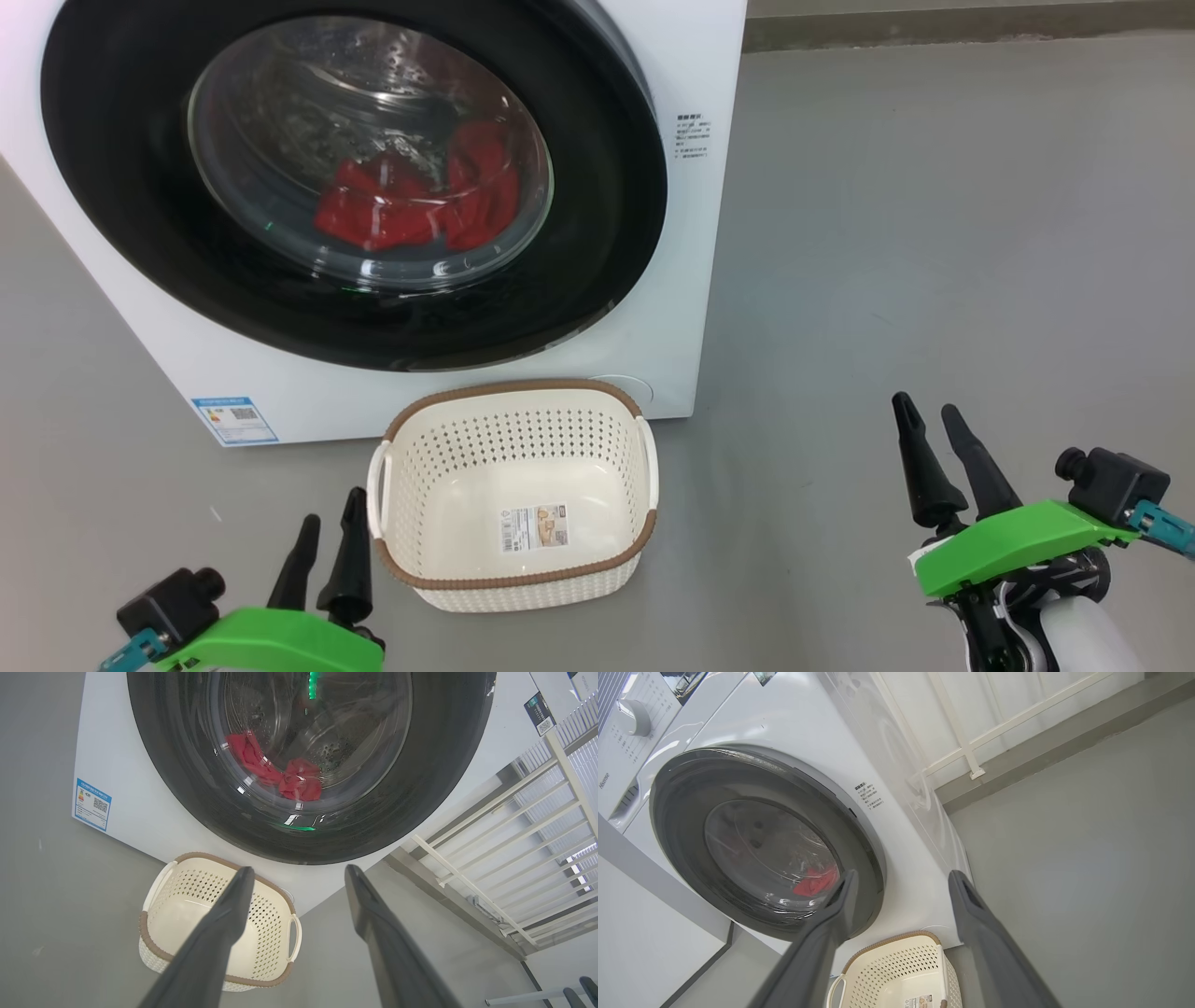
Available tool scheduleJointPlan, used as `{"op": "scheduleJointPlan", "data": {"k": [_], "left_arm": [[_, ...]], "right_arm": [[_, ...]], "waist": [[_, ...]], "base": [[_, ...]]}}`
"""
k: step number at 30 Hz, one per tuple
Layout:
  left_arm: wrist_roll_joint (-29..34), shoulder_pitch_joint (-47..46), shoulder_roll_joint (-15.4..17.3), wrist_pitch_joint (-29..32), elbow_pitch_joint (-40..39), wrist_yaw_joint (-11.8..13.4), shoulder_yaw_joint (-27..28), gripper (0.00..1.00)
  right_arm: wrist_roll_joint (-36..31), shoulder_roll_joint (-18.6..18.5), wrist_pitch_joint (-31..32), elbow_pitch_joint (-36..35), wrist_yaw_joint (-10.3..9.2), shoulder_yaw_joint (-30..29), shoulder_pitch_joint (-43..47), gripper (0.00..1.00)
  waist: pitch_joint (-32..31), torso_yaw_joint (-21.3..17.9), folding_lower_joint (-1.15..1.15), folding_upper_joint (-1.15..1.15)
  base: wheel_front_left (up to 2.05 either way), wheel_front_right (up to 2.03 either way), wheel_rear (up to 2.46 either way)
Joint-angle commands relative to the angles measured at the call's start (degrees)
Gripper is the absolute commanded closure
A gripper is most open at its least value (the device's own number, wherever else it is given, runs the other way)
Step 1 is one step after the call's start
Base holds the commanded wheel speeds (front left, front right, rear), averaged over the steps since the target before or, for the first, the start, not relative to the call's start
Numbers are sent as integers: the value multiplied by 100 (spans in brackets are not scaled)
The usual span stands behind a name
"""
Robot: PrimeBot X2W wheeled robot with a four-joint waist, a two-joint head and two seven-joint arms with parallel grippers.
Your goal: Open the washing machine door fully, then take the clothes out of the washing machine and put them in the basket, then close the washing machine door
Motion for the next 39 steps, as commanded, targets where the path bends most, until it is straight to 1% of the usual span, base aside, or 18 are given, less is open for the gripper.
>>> {"op": "scheduleJointPlan", "data": {"k": [1, 7, 14, 19, 26, 39], "left_arm": [[207, -304, 77, -96, -155, 37, 104, 0], [622, -360, 71, -197, -191, 79, 103, 0], [1291, -429, 73, -332, -328, 142, 83, 0], [1608, -466, 75, -416, -293, 164, 78, 0], [2029, -526, 78, -534, -277, 171, 40, 0], [2614, -631, 88, -736, -199, 182, -55, 0]], "right_arm": [[-245, -62, -101, -154, 2, 90, -342, 0], [-657, -70, -202, -145, 2, 100, -424, 0], [-1150, -79, -337, -103, 2, 197, -541, 0], [-1466, -85, -422, -75, 3, 269, -611, 0], [-1924, -93, -540, -40, 3, 346, -692, 0], [-2719, -108, -742, 42, 3, 455, -832, 0]], "waist": [[2, 1, -1, 0], [5, 0, -1, 0], [22, -3, -1, 0], [19, -3, -1, 0], [-1, 10, -1, 0], [-3, 36, -1, 0]], "base": [[0, 0, 0], [0, 0, 0], [0, 0, 0], [0, 0, 0], [0, 0, 0], [0, 0, 0]]}}
